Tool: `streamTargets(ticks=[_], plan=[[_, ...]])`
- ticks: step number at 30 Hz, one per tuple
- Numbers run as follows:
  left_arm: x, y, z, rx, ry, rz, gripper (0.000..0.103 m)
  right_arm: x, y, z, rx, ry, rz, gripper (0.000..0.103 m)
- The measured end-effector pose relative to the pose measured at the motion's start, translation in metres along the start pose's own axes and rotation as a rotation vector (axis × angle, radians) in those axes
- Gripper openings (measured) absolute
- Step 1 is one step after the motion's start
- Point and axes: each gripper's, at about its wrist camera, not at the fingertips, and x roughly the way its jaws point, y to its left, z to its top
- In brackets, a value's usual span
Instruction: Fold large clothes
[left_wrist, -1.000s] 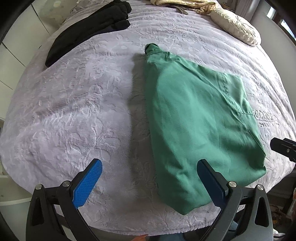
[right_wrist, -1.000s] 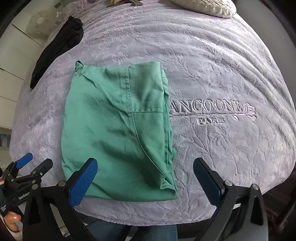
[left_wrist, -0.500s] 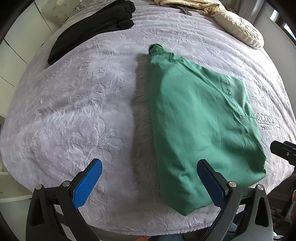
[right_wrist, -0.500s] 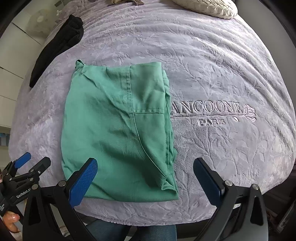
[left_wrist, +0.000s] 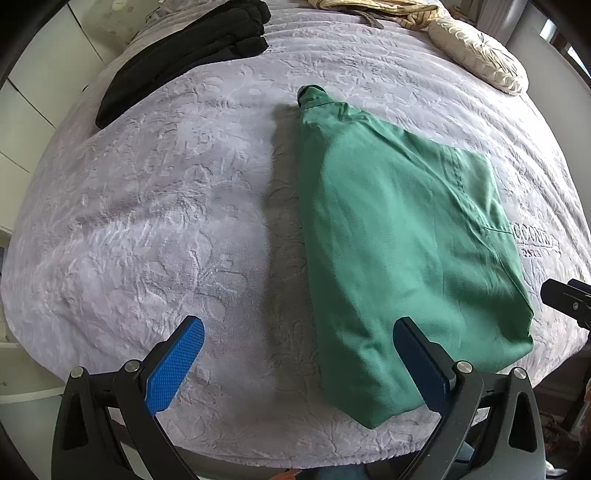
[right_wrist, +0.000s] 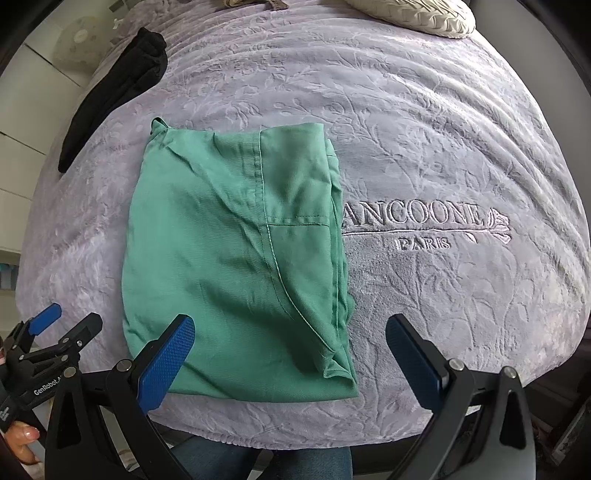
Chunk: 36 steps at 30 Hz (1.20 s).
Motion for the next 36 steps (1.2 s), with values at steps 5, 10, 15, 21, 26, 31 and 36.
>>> streamTargets(ticks=[5,10,15,21,26,31,36], plan=[[-0.0003,0.0004,-0.0001,-0.005,0.002,0.006,0.103,-0.0014,-0.0004,0.0012,-0.007,-0.001,-0.002,0.103],[0.0005,0.0014,0.0004,-0.002,0.008,0.009,0.103,-0.0016,0.0001,0.0016,-0.005,-0.001,-0.001,0.103],[0.0004,-0.0004,0.0003,0.005,0.009,0.01,0.103,-0.0016,-0.0001,0.0018,-0.006,-0.001,-0.001,0.103],[0.0003,-0.0033,0.0005,0.008,0.009,0.015,0.103,-0.0018,-0.0002,0.0027,-0.008,0.001,-0.002,0.103],[0.0,-0.0049,0.0006,0.02,0.01,0.022,0.103,-0.0022,-0.0016,0.0025,0.0,-0.001,-0.001,0.103],[-0.0004,-0.0061,0.0005,0.032,0.008,0.026,0.103,-0.0021,-0.0023,0.0023,-0.001,-0.001,-0.001,0.103],[0.0,-0.0056,-0.0003,0.038,0.011,0.028,0.103,-0.0016,-0.001,-0.0007,-0.002,-0.002,-0.005,0.103]])
